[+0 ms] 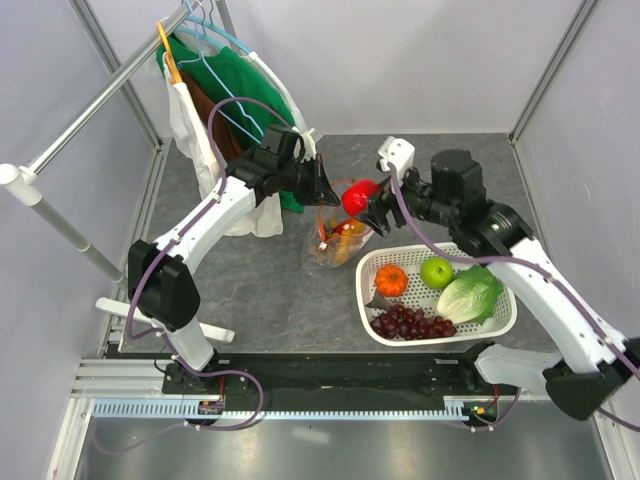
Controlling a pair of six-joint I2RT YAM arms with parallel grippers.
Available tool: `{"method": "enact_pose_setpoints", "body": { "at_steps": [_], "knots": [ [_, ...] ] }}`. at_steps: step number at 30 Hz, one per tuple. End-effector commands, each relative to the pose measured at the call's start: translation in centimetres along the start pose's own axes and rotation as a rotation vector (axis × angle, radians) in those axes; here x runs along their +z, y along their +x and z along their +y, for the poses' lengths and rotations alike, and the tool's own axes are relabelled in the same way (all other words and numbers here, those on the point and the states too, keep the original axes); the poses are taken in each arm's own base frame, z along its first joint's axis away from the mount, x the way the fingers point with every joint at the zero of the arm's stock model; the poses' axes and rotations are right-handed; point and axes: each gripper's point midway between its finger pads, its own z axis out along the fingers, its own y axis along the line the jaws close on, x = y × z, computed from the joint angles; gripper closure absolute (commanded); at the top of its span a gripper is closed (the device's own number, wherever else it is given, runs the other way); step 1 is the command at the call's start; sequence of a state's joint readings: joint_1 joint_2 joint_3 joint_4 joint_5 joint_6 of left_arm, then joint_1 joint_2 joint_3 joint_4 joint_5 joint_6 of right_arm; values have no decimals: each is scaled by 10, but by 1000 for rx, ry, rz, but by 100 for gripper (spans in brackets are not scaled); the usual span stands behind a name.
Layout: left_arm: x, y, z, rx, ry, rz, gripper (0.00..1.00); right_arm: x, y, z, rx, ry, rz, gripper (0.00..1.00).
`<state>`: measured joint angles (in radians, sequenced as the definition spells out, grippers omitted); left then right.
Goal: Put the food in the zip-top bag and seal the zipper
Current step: Pick up the fake fruit from the bin, then place the fake fruit in the zipper food storage bag.
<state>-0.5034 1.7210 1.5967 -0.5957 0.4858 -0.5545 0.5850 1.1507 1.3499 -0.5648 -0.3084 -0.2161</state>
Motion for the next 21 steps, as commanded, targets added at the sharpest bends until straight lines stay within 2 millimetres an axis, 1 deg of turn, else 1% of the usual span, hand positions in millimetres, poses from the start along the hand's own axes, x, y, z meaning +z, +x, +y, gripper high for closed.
{"method": "enact_pose_setpoints", "body": {
  "at_steps": [1, 3, 7, 9, 10, 12, 13, 15, 16, 17, 18, 19, 21],
  "knots": [
    [-10, -8, -14, -6, 50, -29, 98, 39, -4, 0, 97, -60, -4, 54],
    [-11, -8, -14, -8, 50, -31, 98, 51, 8, -3, 105, -56, 19, 54],
    [-13, -8, -17, -7, 63, -31, 98, 64, 31, -7, 94, -38, 50, 53],
    [-11, -6, -18, -9, 78, -24, 98, 71, 45, -5, 95, -50, 69, 52],
    [-10, -6, -17, -11, 79, -20, 98, 73, 49, -3, 97, -57, 76, 47],
    [-9, -6, -18, -14, 82, -16, 98, 81, 63, -3, 110, -65, 109, 33],
    [-8, -6, -17, -16, 81, -16, 98, 82, 66, -2, 118, -67, 124, 17],
    [-8, -5, -18, -15, 84, -13, 98, 78, 64, 0, 130, -74, 135, 5],
    [-8, -6, -17, -12, 83, -14, 98, 75, 60, 0, 132, -68, 126, 2],
    [-8, -6, -17, -10, 82, -16, 98, 71, 52, -1, 140, -59, 111, 2],
    [-8, -5, -16, -11, 80, -14, 98, 62, 40, -2, 141, -48, 84, 2],
    [-9, -6, -16, -11, 80, -17, 98, 56, 34, -4, 147, -32, 75, 2],
    [-8, -5, -16, -13, 80, -14, 98, 38, 19, -12, 174, -7, 54, 2]
  ]
}}
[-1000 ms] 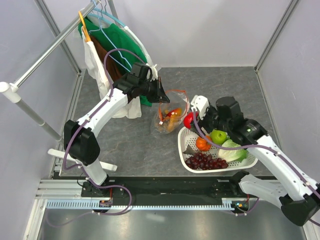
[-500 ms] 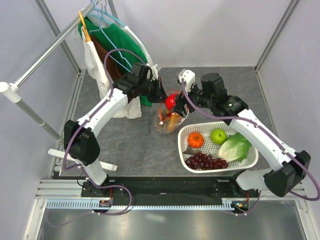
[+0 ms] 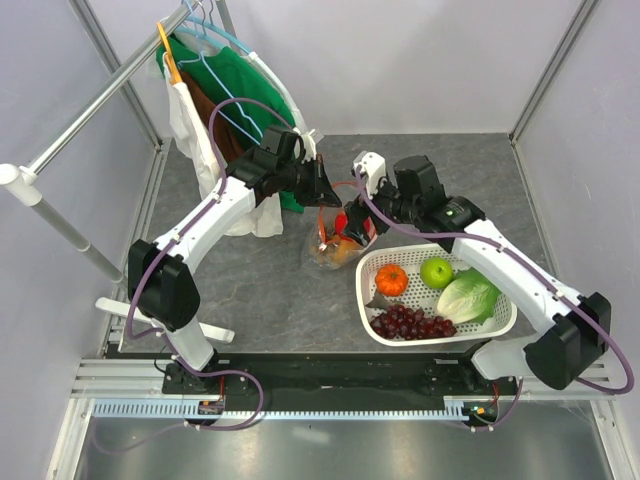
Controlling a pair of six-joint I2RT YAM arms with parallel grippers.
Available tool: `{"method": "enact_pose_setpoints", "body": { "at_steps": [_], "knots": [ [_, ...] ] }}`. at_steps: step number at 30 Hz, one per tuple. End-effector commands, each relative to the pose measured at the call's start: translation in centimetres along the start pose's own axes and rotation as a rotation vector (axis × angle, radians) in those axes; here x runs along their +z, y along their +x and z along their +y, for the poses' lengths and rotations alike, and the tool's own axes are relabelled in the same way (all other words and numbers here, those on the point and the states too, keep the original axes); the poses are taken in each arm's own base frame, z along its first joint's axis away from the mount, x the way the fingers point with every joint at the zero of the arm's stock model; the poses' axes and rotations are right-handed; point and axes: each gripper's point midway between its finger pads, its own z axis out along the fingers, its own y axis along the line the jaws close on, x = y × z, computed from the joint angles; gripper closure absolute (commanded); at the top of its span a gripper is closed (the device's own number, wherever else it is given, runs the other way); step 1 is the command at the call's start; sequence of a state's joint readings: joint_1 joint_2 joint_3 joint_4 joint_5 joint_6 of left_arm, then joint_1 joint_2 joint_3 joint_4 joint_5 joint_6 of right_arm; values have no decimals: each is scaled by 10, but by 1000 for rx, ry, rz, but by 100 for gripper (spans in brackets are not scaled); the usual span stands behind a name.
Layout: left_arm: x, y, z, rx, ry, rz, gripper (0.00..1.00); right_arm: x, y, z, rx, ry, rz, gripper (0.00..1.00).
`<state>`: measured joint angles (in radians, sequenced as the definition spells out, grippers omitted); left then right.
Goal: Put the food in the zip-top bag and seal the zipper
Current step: Place the fake fruit in the zipper food storage bag, then pick up the fake fruit from the bin.
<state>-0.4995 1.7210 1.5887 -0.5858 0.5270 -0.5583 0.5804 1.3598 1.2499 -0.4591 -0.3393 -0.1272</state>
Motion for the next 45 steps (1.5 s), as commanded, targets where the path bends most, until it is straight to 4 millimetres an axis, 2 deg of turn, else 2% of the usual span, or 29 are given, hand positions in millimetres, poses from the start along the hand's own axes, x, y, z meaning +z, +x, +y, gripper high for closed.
{"method": "enact_pose_setpoints", "body": {
  "at_steps": [1, 4, 5, 6, 8, 9, 12, 14, 15, 16, 19, 20, 23, 26, 40, 45],
  "knots": [
    [-8, -8, -11, -8, 44, -31, 98, -53, -54, -4, 33, 45, -140, 2],
    [-8, -7, -11, -12, 44, -30, 98, -76, -43, -24, 53, 77, -110, 2],
    [-8, -8, -12, -9, 47, -31, 98, -84, -27, -38, 88, 107, -66, 2],
    [-9, -8, -13, -8, 47, -33, 98, -91, -20, -42, 84, 114, -47, 2],
    [-8, -8, -12, -9, 46, -32, 98, -100, 9, -52, 77, 140, 34, 2],
    [-8, -8, -12, -9, 46, -32, 98, -107, 17, -51, 65, 143, 49, 2],
    [-9, -8, -12, -9, 46, -32, 98, -115, 56, -47, 27, 150, 160, 3],
    [-9, -8, -13, -8, 46, -35, 98, -117, 92, -45, 22, 154, 270, 4],
    [-9, -7, -12, -8, 46, -32, 98, -118, 103, -46, 25, 165, 306, 5],
    [-10, -7, -13, -6, 48, -34, 98, -119, 124, -50, 30, 191, 372, 6],
    [-10, -7, -12, -10, 46, -34, 98, -121, 162, -54, 39, 217, 488, 9],
    [-9, -7, -12, -12, 46, -31, 98, -120, 166, -64, 43, 264, 514, 11],
    [-8, -6, -11, -12, 46, -29, 98, -115, 173, -79, 52, 324, 551, 8],
    [-9, -7, -12, -7, 43, -35, 98, -110, 187, -87, 76, 345, 608, 7],
    [-6, -7, -9, -8, 43, -29, 98, -84, 247, -99, 16, 300, 782, 8],
    [-6, -9, -9, -5, 42, -33, 98, -80, 250, -97, 22, 285, 783, 11]
  ]
}}
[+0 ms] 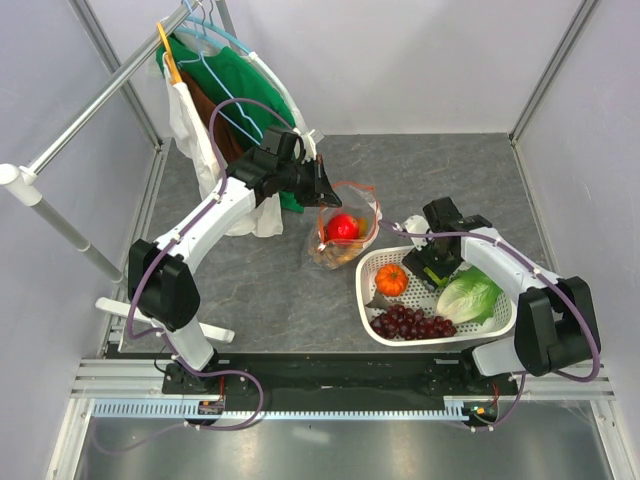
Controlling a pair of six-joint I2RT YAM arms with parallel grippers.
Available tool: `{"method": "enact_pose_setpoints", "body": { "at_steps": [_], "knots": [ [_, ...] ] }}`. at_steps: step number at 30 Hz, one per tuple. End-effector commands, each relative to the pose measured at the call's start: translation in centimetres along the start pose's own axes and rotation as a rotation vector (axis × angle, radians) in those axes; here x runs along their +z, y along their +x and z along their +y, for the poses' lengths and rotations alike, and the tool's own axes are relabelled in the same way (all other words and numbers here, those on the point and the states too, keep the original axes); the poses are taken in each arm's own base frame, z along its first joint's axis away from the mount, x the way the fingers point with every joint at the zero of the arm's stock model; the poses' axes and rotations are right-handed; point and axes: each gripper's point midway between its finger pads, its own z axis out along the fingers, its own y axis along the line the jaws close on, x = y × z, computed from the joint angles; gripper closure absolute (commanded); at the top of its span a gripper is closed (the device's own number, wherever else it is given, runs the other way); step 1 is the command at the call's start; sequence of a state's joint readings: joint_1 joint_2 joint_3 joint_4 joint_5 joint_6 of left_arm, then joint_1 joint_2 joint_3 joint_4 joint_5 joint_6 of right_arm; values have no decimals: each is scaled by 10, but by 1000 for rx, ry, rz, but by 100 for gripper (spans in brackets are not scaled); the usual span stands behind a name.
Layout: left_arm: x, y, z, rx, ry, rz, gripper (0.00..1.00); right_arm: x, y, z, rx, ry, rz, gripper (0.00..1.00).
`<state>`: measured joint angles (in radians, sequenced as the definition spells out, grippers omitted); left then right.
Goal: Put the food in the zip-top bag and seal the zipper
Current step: Pick up the fake fruit from the bin.
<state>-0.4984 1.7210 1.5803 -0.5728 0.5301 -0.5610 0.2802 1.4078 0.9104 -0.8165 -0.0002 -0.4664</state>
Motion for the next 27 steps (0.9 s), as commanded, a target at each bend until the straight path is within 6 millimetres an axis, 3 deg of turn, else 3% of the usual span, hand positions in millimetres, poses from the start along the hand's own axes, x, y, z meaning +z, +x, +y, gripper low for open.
{"method": "enact_pose_setpoints", "body": {
  "at_steps": [1, 10, 13, 14, 17, 20, 27],
  "knots": [
    [-7, -9, -10, -5, 39, -29, 98, 3, -8, -4, -25, 19, -22, 11],
    [-5, -10, -9, -2, 38, -30, 98, 11, -15, -7, 3, 30, -33, 4],
    [-7, -11, -9, 5, 36, -33, 98, 5, -22, -3, 6, 1, -57, 17],
    [-7, -11, -10, 5, 38, -33, 98, 1, -24, -2, 8, -6, -65, 26],
    [-8, -11, -9, 11, 33, -38, 98, -26, -37, 2, 8, -33, -129, 42],
    [-7, -9, -8, 9, 33, -32, 98, -62, -51, 8, 20, -60, -219, 50],
    [-5, -6, -7, 5, 40, -19, 98, -166, -112, 28, 53, -171, -579, 54]
  ]
}}
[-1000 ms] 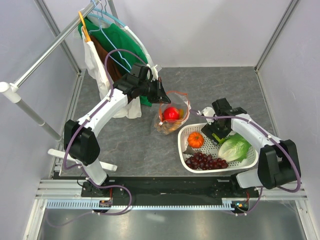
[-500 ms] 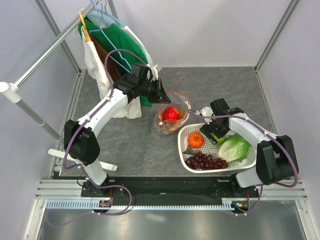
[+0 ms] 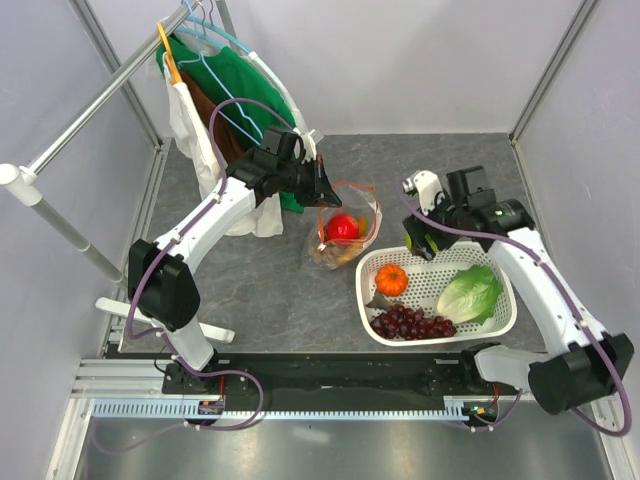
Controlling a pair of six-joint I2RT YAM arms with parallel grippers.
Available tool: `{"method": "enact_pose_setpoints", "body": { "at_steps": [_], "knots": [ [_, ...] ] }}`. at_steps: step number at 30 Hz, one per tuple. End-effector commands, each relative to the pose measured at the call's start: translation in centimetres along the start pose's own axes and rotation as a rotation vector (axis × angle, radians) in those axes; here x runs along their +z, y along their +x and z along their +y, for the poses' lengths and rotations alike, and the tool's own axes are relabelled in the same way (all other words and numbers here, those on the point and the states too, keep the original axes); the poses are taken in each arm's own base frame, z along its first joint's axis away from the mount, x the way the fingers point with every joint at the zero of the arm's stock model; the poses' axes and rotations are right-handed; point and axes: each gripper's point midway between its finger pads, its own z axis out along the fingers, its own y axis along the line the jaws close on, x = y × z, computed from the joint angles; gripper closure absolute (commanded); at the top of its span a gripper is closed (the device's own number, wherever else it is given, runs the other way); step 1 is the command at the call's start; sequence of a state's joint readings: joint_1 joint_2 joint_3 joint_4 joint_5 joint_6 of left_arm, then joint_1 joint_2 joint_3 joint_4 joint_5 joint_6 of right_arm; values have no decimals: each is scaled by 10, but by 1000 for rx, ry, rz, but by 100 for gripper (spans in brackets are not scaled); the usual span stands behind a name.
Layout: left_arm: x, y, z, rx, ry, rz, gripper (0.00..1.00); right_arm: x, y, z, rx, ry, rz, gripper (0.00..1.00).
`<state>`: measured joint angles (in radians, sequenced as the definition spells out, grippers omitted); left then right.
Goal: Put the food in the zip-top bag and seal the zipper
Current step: Pick up the fake fruit from the bin, then place the fake fruit in the zipper food storage bag.
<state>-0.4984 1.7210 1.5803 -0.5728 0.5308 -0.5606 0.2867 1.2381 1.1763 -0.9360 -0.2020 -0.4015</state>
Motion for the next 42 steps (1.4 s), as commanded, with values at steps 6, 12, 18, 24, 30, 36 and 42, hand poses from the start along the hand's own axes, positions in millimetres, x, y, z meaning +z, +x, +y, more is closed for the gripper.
{"method": "enact_pose_setpoints", "body": {
  "at_steps": [6, 12, 18, 24, 30, 36, 42],
  "knots": [
    [-7, -6, -9, 4, 47, -18, 98, -75, -142, 44, 114, -286, -482, 54],
    [-7, -4, -10, -2, 53, -11, 98, -56, -181, 67, 89, -358, -531, 54],
    [-5, -2, -9, -8, 53, -3, 98, -12, -187, 79, 9, -296, -487, 51],
    [-4, -4, -9, -8, 55, -5, 98, 20, -175, 59, -10, -173, -401, 4],
    [-3, -4, -6, -20, 52, 1, 98, -12, -160, 56, -22, -124, -416, 2],
    [-3, -5, -6, -21, 50, -2, 98, -36, -101, 71, -147, -171, -312, 4],
    [-5, -5, -8, -17, 55, -4, 98, -14, 0, 73, -340, -193, -45, 9]
  ]
}}
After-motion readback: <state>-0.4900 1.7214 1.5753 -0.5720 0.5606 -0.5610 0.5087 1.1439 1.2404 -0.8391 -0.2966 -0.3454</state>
